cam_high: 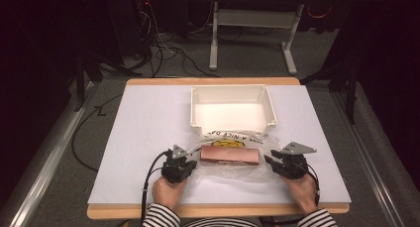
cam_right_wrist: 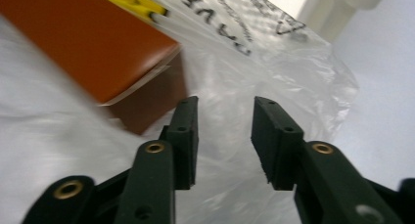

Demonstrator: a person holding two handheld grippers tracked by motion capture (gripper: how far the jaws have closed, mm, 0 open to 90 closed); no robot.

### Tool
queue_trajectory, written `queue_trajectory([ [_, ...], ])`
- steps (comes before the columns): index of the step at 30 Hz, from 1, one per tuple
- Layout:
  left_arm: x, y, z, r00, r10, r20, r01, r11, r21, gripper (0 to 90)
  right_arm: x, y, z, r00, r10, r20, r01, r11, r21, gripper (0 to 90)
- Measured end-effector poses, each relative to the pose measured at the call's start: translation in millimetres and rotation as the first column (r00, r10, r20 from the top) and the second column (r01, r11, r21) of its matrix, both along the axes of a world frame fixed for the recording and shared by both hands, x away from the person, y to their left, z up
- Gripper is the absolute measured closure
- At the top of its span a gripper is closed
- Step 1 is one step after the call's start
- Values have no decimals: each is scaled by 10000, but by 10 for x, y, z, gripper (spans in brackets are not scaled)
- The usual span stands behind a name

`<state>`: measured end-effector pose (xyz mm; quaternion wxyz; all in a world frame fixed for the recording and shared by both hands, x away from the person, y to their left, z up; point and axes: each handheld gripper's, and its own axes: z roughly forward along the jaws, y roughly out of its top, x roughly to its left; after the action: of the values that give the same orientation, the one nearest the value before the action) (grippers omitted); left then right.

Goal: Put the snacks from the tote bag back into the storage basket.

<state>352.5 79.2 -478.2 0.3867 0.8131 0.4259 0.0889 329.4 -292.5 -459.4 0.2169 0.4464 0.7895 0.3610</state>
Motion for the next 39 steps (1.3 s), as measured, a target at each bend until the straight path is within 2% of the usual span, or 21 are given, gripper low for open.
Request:
queue_trajectory([
  [3,-20,-1,0,10000,7,4,-7,10000,17,879,-101,9,39,9998,186,-67,-184,9996,222,570],
  [7,-48,-9,10,10000,-58,16,58,9999,142,880,-198,24,-24,9989,408,-243,-408,9992,14,551],
  [8,-62,-8,14,10000,-96,14,96,9998,190,880,-217,31,-78,9978,506,-431,-511,9986,-115,564],
  [10,-73,-5,13,9999,-103,24,102,9998,180,880,-221,34,-96,9973,550,-488,-560,9982,-195,589],
  [12,-109,14,8,9999,-127,43,126,9999,117,880,-228,43,-161,9943,849,-638,-894,9935,-710,681],
  [15,-162,45,5,9997,-219,144,218,9997,96,881,-218,3,-158,9925,1048,-634,-1097,9907,-808,721],
  [17,-220,92,-5,9994,-293,202,293,9996,25,882,-215,-22,-152,9917,1181,-507,-1234,9849,-1212,720],
  [20,-271,166,-24,9995,-243,187,247,9995,-199,882,-208,-40,-148,9901,1323,-462,-1375,9807,-1389,718],
  [22,-258,218,-46,9995,-268,169,276,9984,-489,876,-180,-69,-155,9905,1288,-485,-1339,9835,-1219,710],
  [23,-258,218,-46,9995,-268,169,276,9984,-489,863,-180,-69,-155,9905,1288,-485,-1339,9835,-1219,710],
  [24,-247,213,-44,9990,-271,353,282,9991,-322,863,-175,-75,-156,9906,1277,-490,-1325,9846,-1143,708],
  [26,-243,192,-21,9978,-301,593,311,9994,-157,773,-166,-87,-157,9932,991,-604,-1038,9913,-812,690],
  [27,-243,192,-21,9978,-301,593,311,9994,-157,743,-166,-87,-157,9932,991,-604,-1038,9913,-812,690],
  [28,-263,186,12,9959,-464,782,482,9986,-218,702,-159,-84,-155,9939,836,-724,-871,9951,-463,640],
  [29,-263,186,12,9959,-464,782,482,9986,-218,672,-159,-84,-155,9939,836,-724,-871,9951,-463,640],
  [32,-314,194,90,9917,-665,1101,711,9967,-382,574,-179,-62,-111,9955,847,-430,-848,9964,-4,579],
  [33,-314,194,90,9917,-665,1101,711,9967,-382,550,-179,-62,-111,9955,847,-430,-848,9964,-4,579],
  [34,-337,189,144,9894,-798,1216,875,9944,-591,526,-196,-54,-64,9955,916,-252,-911,9957,188,549],
  [37,-350,188,205,9861,-826,1439,935,9931,-711,490,-213,-48,-12,9955,937,-118,-933,9953,265,528],
  [39,-354,187,266,9831,-758,1666,926,9911,-958,481,-234,-52,52,9956,932,52,-933,9950,356,525],
])
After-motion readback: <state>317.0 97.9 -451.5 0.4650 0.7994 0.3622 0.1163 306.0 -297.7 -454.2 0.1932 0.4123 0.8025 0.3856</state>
